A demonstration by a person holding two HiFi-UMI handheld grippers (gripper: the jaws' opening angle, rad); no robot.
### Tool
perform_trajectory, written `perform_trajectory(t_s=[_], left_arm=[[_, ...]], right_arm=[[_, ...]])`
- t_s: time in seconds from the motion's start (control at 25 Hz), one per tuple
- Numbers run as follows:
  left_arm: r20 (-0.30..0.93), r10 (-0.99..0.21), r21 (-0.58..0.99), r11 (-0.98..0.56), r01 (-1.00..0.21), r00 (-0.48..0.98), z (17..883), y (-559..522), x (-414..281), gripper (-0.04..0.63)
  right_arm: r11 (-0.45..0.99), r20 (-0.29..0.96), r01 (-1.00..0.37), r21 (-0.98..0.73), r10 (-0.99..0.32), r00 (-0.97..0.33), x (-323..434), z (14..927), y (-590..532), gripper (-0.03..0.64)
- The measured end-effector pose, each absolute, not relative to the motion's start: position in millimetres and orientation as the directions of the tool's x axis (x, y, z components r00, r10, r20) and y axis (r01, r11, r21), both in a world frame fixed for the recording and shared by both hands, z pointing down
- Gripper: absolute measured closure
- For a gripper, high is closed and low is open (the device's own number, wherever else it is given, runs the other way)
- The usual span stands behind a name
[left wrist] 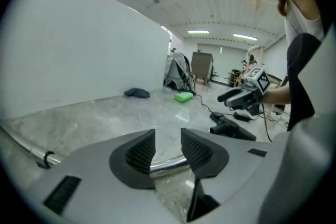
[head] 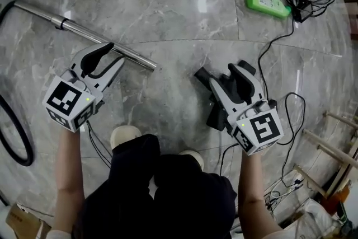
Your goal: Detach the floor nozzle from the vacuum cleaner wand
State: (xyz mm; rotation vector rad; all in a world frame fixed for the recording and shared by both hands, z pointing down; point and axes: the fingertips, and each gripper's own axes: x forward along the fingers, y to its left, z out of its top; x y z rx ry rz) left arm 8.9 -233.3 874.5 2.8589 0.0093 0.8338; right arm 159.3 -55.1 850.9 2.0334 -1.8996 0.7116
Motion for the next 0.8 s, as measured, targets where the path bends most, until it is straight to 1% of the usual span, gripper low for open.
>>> perform_trajectory(t_s=[0.04, 0.08, 0.12, 0.16, 0.2, 0.28, 0.48, 0.68, 0.8], left_arm=[[0.504, -0.003, 0.145, -0.986, -0.087, 0.863, 868.8, -238.3, 6.4, 0.455], [0.475, -0.052, 0.127, -0.984, -0.126, 0.878, 863.2, -242.6, 3.8, 0.497], [0.445, -0.09, 0.113, -0.981, -0.155, 0.891, 857.8, -246.1, 1.3, 0.54], [0.415, -0.115, 0.109, -0.979, -0.175, 0.903, 852.8, -248.8, -1.0, 0.576], [0.388, -0.13, 0.113, -0.976, -0.187, 0.913, 847.7, -251.0, -2.8, 0.584], [0.346, -0.148, 0.124, -0.971, -0.202, 0.926, 836.1, -255.4, -4.8, 0.586], [0.249, -0.182, 0.153, -0.962, -0.224, 0.951, 796.9, -267.4, 3.4, 0.586], [0.226, -0.203, 0.088, -0.97, -0.228, 0.953, 733.4, -273.9, 10.3, 0.586], [0.251, -0.204, 0.083, -0.969, -0.231, 0.946, 686.8, -265.6, 7.0, 0.586]], right_arm=[[-0.152, 0.462, -0.973, -0.172, -0.885, 0.056, 165.2, 840.8, -55.5, 0.418], [-0.208, 0.412, -0.955, -0.211, -0.905, 0.106, 173.0, 832.8, -54.0, 0.499], [-0.264, 0.373, -0.932, -0.248, -0.914, 0.159, 181.5, 826.8, -51.0, 0.56], [-0.308, 0.342, -0.909, -0.281, -0.917, 0.206, 189.2, 822.5, -47.3, 0.583], [-0.338, 0.318, -0.89, -0.307, -0.917, 0.239, 195.4, 818.8, -43.8, 0.597], [-0.36, 0.283, -0.874, -0.327, -0.919, 0.273, 202.6, 811.0, -38.5, 0.603], [-0.362, 0.25, -0.892, -0.272, -0.921, 0.298, 214.1, 785.7, -33.0, 0.603], [-0.365, 0.226, -0.885, -0.289, -0.924, 0.308, 227.6, 729.0, -32.1, 0.603], [-0.38, 0.256, -0.88, -0.284, -0.915, 0.313, 220.3, 682.1, -39.3, 0.603]])
